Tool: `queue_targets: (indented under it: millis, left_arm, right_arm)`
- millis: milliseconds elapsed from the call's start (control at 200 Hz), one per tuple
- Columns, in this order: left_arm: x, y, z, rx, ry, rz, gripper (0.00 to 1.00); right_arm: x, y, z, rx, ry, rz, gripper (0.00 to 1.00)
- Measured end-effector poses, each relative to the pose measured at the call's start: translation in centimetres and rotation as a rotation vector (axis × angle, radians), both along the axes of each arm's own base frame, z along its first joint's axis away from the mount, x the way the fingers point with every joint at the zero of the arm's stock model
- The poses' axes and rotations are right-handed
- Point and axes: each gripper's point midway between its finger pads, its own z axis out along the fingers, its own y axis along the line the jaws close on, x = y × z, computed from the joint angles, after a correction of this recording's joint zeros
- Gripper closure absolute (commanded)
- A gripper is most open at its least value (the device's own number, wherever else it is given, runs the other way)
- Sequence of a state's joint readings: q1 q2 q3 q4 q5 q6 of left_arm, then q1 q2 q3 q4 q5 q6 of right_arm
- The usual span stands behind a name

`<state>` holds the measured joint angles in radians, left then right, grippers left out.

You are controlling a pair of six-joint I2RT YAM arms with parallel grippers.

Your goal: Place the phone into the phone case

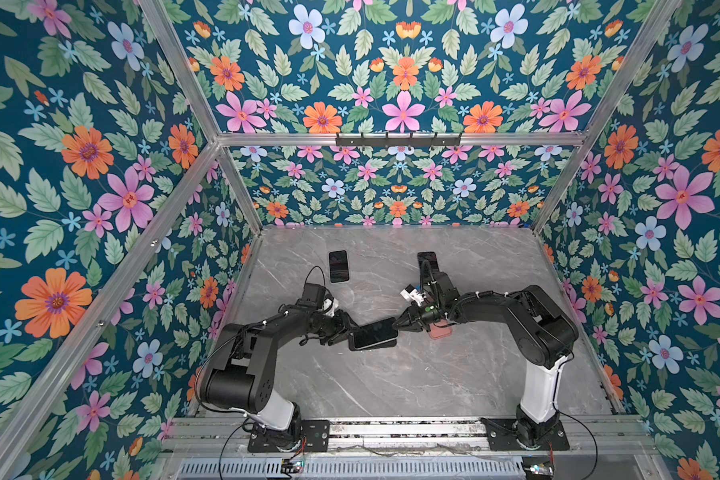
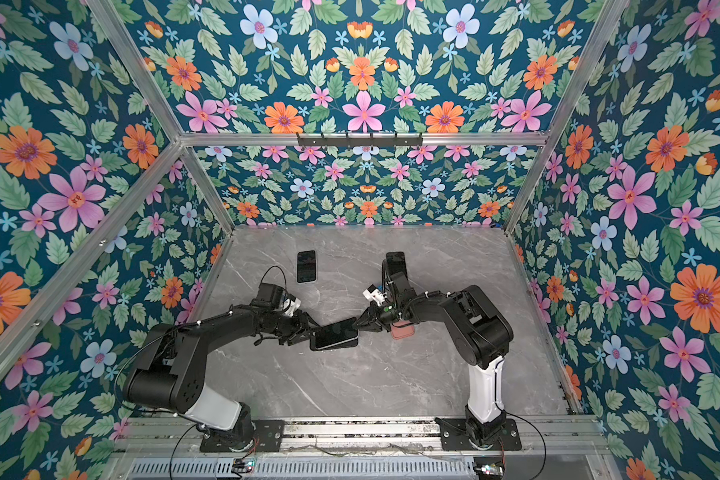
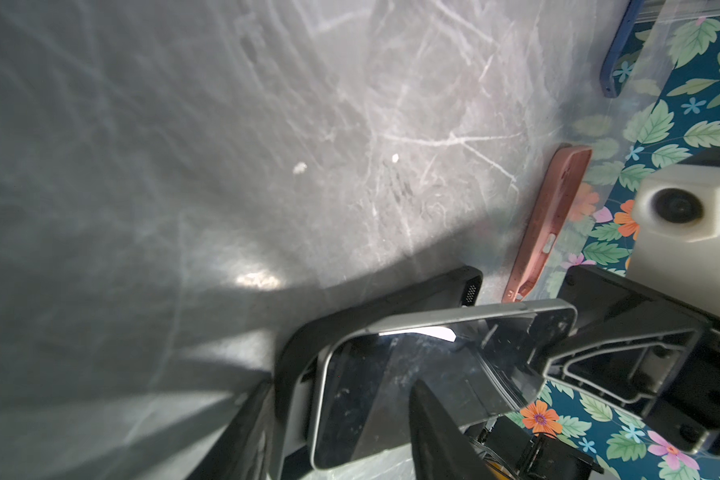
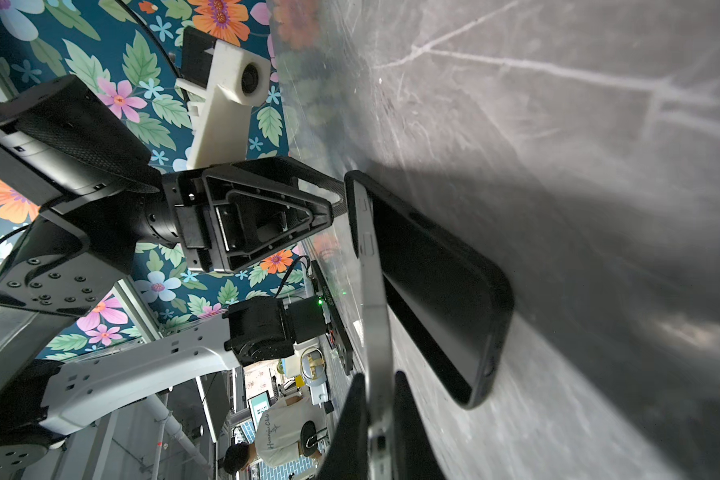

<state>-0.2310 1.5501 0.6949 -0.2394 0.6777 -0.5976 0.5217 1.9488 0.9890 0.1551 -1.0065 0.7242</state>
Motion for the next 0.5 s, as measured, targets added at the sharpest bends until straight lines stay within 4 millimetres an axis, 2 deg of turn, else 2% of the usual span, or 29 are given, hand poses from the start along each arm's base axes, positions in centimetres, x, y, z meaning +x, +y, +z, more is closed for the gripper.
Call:
queue_targets:
  millis: [500]
  left_arm:
    - [0.0,-0.1,0.0,-0.008,-0.004,-0.001,0.46]
  right_arm:
    - [-0.4,0.7,-1.1,0.002,0.001,0.030,1.00]
